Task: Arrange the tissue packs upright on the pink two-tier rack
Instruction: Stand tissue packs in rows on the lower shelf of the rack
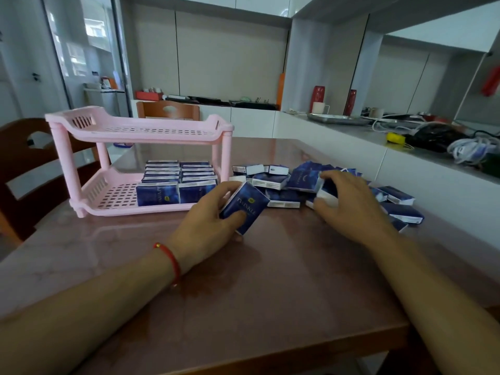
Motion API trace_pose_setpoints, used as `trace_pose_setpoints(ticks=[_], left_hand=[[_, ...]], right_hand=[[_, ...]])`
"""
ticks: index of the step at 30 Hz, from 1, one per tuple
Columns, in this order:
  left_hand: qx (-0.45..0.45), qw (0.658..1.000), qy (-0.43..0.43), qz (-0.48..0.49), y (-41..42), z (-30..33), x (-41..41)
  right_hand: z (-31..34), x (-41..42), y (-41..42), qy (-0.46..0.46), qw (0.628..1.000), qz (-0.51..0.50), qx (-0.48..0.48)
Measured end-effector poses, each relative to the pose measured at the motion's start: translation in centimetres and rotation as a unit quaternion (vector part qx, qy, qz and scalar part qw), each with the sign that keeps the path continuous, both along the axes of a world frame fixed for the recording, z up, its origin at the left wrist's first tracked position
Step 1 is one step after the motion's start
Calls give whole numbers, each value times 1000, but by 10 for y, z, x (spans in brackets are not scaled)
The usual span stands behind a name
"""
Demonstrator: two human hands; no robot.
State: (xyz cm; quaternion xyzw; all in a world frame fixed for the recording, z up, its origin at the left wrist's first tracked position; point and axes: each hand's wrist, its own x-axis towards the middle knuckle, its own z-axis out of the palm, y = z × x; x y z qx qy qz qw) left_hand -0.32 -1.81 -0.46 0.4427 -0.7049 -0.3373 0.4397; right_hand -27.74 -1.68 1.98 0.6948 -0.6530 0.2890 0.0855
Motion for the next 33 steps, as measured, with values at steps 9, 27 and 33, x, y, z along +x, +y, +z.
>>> trace_pose_setpoints(ticks=[9, 27, 33], left_hand=[[-26, 999, 18, 41, -7, -3, 9], [-49, 994, -88, -51, -20, 26, 63], [-129, 968, -215, -23, -20, 30, 67]], right_hand=[[14, 53, 5, -298, 876, 347, 151], [-15, 129, -39, -107, 943, 307, -70], [-25, 131, -39, -157, 930, 317, -95]])
